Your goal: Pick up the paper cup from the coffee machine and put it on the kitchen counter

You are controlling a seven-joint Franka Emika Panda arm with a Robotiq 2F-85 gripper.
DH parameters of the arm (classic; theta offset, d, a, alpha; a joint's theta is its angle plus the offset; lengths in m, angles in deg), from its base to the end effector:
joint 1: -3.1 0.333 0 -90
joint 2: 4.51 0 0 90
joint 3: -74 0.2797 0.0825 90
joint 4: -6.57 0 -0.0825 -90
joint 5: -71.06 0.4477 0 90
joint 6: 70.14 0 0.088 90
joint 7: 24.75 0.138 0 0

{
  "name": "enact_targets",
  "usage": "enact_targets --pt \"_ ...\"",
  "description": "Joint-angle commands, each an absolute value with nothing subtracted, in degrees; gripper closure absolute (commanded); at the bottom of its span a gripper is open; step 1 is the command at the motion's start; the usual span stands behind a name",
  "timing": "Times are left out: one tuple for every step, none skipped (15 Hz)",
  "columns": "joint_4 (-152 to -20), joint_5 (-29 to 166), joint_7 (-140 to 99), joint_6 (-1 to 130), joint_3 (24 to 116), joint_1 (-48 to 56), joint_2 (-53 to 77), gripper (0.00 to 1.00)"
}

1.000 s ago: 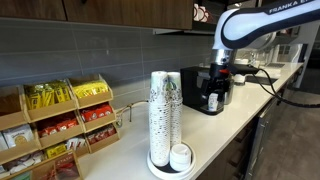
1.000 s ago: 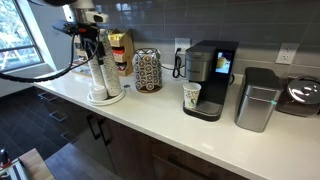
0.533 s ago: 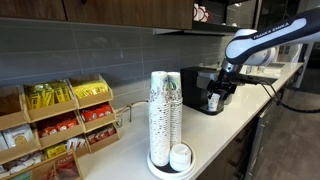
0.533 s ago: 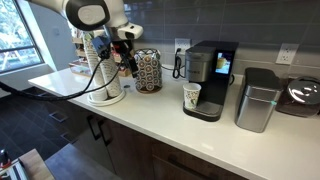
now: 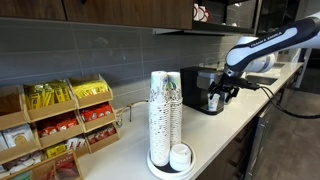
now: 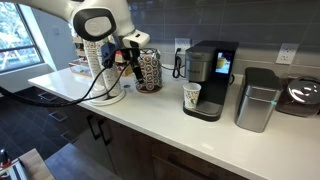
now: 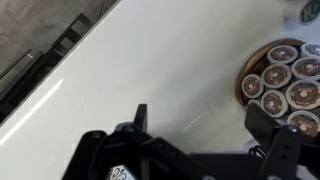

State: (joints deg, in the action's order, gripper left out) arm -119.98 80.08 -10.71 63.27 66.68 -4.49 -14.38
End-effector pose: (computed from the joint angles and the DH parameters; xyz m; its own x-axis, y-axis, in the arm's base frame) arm 0.5763 -0.1471 0.3883 0.7892 -0.5698 0.2291 -0.5269 -0.8199 -0.2238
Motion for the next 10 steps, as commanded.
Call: enact_targets --pt "-117.4 78.3 -3.4 65.8 65.9 -6.9 -9.1 0.00" --pt "-117.0 77.9 -1.1 67.5 65.5 -7.7 -7.7 0.00" --pt "-116.3 78.1 0.4 68.3 64.9 -8.2 -6.2 0.00" --pt "-115.4 79.2 1.1 68.9 64.2 -8.6 -4.5 0.00" --pt "-114.7 79.8 2.0 69.9 63.5 -9.0 -2.9 0.00" --pt "-114.0 80.7 2.5 70.6 62.9 -9.3 -1.7 0.00" --pt "-113.3 82.0 2.6 71.1 62.4 -9.5 -0.6 0.00" --pt "-112.6 83.2 2.8 72.0 62.0 -9.6 0.4 0.00" --pt "-111.9 84.6 2.8 72.7 61.6 -9.8 1.3 0.00" --pt "-111.4 86.2 2.6 73.2 61.4 -9.9 2.1 0.00"
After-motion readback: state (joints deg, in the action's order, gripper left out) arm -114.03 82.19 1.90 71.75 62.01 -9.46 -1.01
